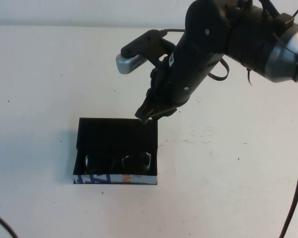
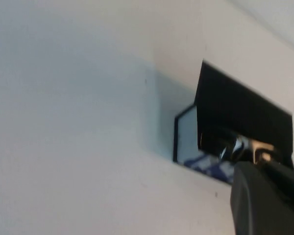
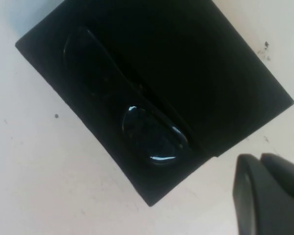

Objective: Return glasses to glasses case
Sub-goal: Place the glasses in the glasses case, then close the glasses case

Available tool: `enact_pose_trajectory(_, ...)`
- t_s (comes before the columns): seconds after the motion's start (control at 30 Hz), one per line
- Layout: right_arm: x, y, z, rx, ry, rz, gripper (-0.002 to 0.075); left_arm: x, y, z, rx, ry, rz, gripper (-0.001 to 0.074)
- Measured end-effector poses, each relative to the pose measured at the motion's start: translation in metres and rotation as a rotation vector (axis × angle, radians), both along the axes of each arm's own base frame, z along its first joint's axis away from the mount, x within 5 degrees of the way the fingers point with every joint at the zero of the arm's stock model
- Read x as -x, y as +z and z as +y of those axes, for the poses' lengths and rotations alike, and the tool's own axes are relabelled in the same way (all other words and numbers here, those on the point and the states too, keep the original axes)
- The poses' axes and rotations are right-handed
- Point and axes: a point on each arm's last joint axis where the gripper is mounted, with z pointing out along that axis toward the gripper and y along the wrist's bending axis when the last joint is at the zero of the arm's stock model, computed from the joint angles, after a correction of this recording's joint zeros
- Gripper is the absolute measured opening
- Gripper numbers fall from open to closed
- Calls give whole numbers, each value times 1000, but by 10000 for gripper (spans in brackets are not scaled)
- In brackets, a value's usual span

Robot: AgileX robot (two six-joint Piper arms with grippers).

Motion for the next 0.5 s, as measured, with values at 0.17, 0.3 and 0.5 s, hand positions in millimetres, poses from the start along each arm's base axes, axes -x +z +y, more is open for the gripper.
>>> enact_pose_trajectory(0.17, -5, 0, -7, -29, -28, 36, -11, -23, 11, -16, -98, -243, 236, -4)
enact_pose_trajectory(0.3, -11, -2, -18, -36, -57, 88, -11, -45, 14, -28, -117, -439, 320, -4)
enact_pose_trajectory(0.5, -18, -6, -25, -46, -84, 103, -11, -76, -3, -39, -72, -576, 369, -4)
